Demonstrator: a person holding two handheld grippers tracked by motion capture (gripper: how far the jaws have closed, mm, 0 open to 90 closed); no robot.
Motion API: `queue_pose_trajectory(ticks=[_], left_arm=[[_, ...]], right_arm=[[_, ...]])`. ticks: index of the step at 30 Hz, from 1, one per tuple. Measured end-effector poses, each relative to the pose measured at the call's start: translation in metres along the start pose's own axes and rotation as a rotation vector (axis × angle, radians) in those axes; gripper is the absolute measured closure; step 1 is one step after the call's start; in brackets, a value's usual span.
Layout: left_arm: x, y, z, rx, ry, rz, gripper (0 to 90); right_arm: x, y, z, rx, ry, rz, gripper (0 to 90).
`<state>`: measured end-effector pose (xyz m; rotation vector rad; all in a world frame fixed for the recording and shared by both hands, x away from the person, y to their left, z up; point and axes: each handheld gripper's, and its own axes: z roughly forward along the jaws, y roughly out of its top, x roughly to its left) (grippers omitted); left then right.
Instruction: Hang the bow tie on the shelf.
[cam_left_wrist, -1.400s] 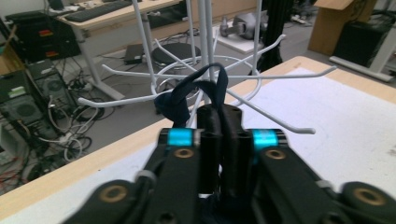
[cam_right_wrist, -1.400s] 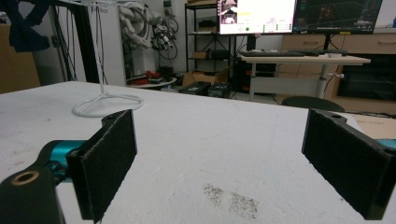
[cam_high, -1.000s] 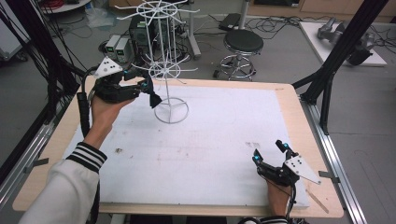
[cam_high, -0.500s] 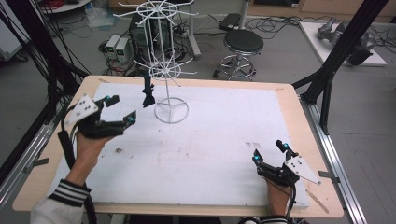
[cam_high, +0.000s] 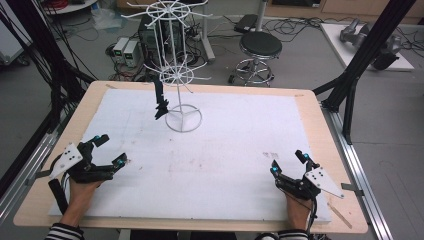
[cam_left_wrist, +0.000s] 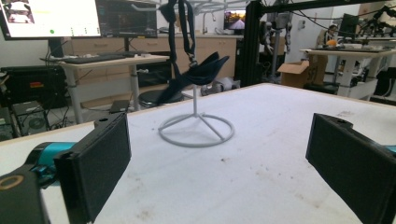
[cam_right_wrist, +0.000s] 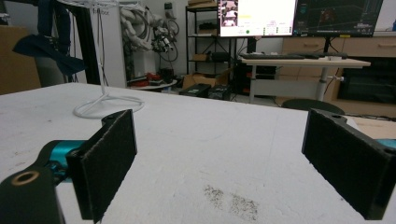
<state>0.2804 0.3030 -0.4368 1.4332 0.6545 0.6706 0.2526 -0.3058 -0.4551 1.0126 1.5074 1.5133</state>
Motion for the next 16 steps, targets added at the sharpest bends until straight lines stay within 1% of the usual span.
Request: queue_pose_trajectory(ticks=[2,3,5,6,7,8,9,10,11,12,13,16], left_arm=[[-0.001,-0.008,-0.002,-0.019,0.001,-0.001,7.1],[-0.001,-0.008,-0.002,-0.019,0.001,-0.001,7.1],[-0.002,-0.018,-0.003,-0.036,0.009,-0.005,7.1],[-0.002,-0.018,-0.003,-0.036,0.009,-0.005,7.1],[-0.001,-0.017,-0.005,-0.048,0.015,-0.001,7.1],[-0.001,-0.018,-0.005,-0.041,0.024,-0.007,7.1],[-0.001,-0.018,-0.005,-0.041,0.024,-0.007,7.1],[-0.001,-0.019,-0.004,-0.027,0.014,-0.026,7.1],[-0.001,-0.019,-0.003,-0.012,0.022,-0.023,7.1],[-0.001,-0.019,-0.003,-0.012,0.022,-0.023,7.1],[-0.002,-0.018,-0.001,0.002,0.022,-0.008,7.1],[-0.003,-0.018,-0.002,0.000,0.024,-0.003,7.1]], right_arm=[[0.000,0.000,0.000,-0.001,-0.001,-0.002,9.2],[0.000,0.000,0.000,-0.002,0.000,-0.003,9.2],[0.000,0.000,0.000,-0.004,-0.001,-0.009,9.2],[0.000,0.000,0.000,-0.003,-0.001,-0.010,9.2],[0.000,0.000,0.000,-0.005,-0.001,-0.008,9.2],[0.000,0.000,0.000,-0.003,-0.001,-0.008,9.2],[0.000,0.000,0.000,-0.003,-0.001,-0.008,9.2],[0.000,0.000,0.000,-0.002,-0.001,-0.008,9.3],[0.000,0.000,0.000,-0.003,-0.001,-0.006,9.2],[0.000,0.000,0.000,-0.003,-0.001,-0.006,9.2],[0.000,0.000,0.000,-0.004,0.000,-0.010,9.2],[0.000,0.000,0.000,-0.004,-0.001,-0.012,9.2]])
